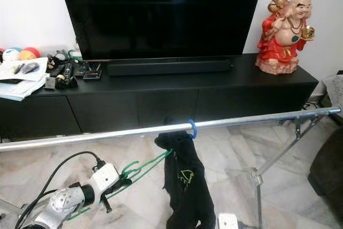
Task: Hang hanger
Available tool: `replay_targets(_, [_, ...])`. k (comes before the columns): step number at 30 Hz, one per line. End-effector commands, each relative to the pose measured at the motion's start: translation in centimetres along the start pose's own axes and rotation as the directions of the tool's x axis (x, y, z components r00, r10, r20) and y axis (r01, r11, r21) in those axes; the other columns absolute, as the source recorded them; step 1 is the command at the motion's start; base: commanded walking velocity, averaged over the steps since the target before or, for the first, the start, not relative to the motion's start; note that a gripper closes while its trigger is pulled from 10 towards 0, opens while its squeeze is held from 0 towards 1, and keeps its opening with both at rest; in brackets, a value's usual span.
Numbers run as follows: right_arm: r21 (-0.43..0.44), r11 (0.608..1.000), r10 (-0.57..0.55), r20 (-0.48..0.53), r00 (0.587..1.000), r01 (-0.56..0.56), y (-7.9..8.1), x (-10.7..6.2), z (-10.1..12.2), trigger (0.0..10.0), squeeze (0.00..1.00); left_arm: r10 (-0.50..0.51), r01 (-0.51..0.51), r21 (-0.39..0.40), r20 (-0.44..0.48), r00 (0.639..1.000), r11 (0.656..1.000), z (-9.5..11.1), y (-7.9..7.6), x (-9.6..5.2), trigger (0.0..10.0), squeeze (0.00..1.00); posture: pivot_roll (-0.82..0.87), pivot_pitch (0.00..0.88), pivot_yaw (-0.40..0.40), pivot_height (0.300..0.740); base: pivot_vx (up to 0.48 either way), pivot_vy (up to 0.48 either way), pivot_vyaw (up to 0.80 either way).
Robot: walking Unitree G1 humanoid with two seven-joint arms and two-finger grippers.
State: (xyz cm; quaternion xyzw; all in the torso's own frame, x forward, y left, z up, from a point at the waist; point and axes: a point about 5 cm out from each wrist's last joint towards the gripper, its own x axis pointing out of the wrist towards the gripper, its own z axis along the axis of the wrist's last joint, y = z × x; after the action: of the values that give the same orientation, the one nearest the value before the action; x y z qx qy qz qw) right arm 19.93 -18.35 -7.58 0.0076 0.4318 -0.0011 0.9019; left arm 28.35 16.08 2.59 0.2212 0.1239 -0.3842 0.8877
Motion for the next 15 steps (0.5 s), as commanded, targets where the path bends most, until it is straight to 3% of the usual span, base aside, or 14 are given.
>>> replay_targets(1, [0.008, 1.000, 0.006, -0.006, 1.000, -0.006, 0.7, 0.1, 0.2, 10.0, 0.00, 0.021, -0.020, -0.017, 0.056, 0.998, 1.000, 1.3, 0.9, 0.3, 10.0, 0.00, 0.11, 0.015, -0.014, 0.740, 0.000, 0.000, 0.00])
replay_targets(10, [0.009, 1.000, 0.013, 0.002, 1.000, -0.013, 2.1, 0.5, 1.2, 10.0, 0.00, 0.109, -0.080, -0.192, 0.144, 0.984, 0.978, 2.5, 1.6, 0.5, 10.0, 0.00, 0.11, 0.023, -0.007, 0.740, 0.000, 0.000, 0.00])
replay_targets(15, [0.010, 1.000, 0.020, 0.026, 0.999, -0.020, 2.7, 0.7, 2.4, 10.0, 0.00, 0.109, -0.070, -0.215, 0.174, 0.979, 0.974, 3.0, 1.6, 0.5, 10.0, 0.00, 0.11, 0.024, -0.006, 0.740, 0.000, 0.000, 0.00])
